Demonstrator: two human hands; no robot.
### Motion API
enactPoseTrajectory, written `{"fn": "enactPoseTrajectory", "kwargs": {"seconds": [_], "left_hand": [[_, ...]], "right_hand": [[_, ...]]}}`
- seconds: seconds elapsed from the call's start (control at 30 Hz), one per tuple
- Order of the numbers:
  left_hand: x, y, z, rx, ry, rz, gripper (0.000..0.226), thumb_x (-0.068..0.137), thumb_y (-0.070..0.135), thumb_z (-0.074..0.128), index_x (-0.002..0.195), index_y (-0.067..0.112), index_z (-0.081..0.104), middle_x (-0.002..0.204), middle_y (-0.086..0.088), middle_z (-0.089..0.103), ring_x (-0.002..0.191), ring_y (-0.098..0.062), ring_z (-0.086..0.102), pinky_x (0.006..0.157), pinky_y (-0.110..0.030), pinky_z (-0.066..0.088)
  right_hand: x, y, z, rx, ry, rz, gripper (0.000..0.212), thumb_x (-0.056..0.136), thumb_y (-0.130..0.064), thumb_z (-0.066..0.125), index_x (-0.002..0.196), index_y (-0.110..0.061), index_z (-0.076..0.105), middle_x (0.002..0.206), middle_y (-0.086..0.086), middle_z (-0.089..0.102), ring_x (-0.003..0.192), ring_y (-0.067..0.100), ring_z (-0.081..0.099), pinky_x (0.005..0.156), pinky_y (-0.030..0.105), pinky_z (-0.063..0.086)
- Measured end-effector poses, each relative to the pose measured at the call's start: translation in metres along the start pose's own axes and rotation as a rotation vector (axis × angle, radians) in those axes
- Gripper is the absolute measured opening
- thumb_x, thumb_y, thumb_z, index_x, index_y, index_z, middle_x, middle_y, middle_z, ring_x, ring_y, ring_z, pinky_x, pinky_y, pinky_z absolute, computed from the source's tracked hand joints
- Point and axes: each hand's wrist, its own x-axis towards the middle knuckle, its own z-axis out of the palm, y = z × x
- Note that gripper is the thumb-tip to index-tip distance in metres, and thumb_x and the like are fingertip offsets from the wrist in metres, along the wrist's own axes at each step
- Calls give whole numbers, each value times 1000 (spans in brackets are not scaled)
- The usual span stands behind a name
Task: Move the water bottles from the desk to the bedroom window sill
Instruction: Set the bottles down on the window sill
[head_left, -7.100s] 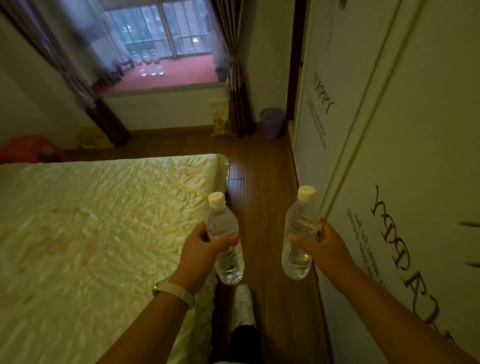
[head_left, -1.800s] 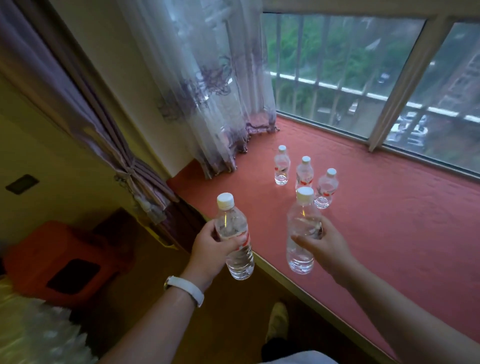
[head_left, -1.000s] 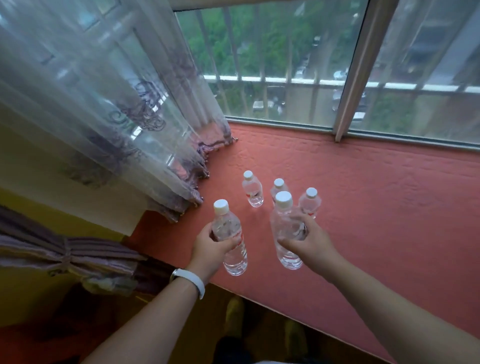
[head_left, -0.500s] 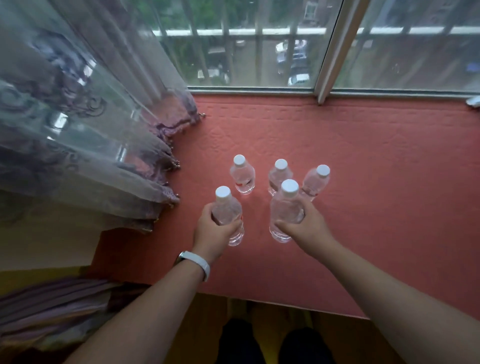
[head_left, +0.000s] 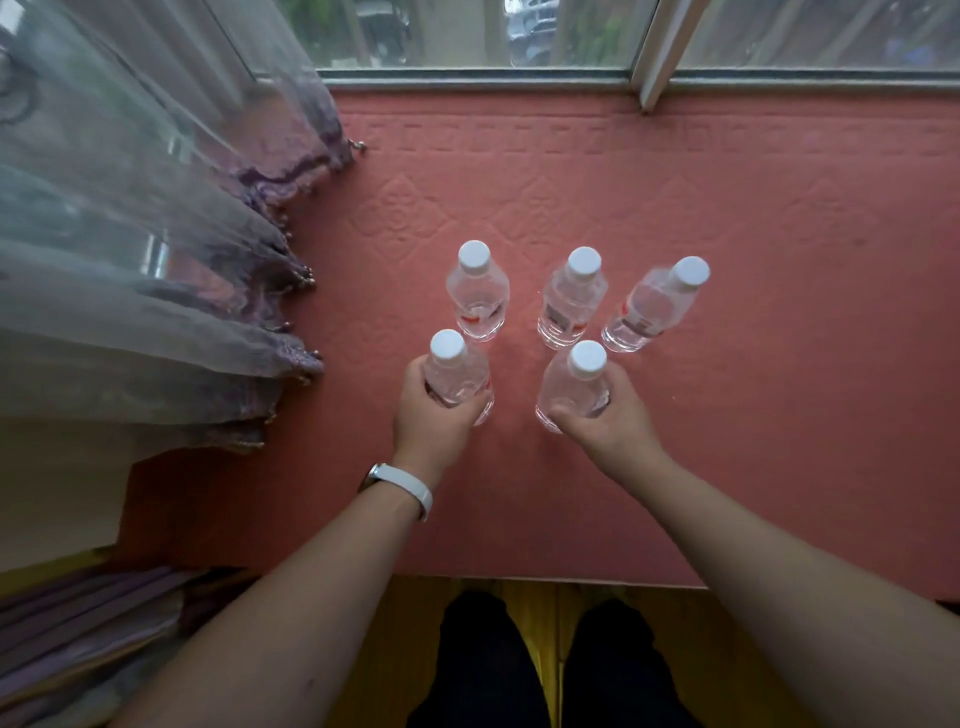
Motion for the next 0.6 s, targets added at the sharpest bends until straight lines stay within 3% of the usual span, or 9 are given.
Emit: {"fn": "enactPoseTrajectory", "kwargs": {"seconds": [0.1,0.23,0.4,0.5,0.6], "left_hand": [[1,-9,1,4,-11,-3,61,68,6,88,117,13,53,96,15,63,74,16,61,71,-4,46],[2,-11,-2,31,-33,-3,66,67,12,90,121,14,51,101,14,63,80,13,62,76,-8,49],[-2,-8,-5,78,-66,2,69,64,18,92,117,25,48,102,15,62,87,6,62,80,-15,52],[-5,-11,-5,89,-73,-15,72,63,19,94,115,30,46,101,15,64,84,9,63,78,-13,52],[-9,-11,-5,110,-70,-32,72,61,23,94,113,33,45,102,14,64,89,2,64,79,-20,53]], "right_hand": [[1,11,0,-17,-8,0,55,72,-21,85,111,-35,49,98,-16,62,93,13,62,87,32,50],[4,15,-1,-30,-22,-13,59,71,-22,88,112,-35,47,97,-23,60,85,-1,60,77,16,46],[6,14,6,-47,-30,-39,63,70,-24,88,116,-37,47,108,-11,65,99,12,64,90,31,51],[5,15,10,-60,-43,-70,64,69,-24,88,119,-34,49,110,-8,65,100,14,64,91,35,52],[3,16,9,-54,-37,-78,65,70,-23,87,122,-29,48,115,-5,64,104,15,63,93,36,51]]}}
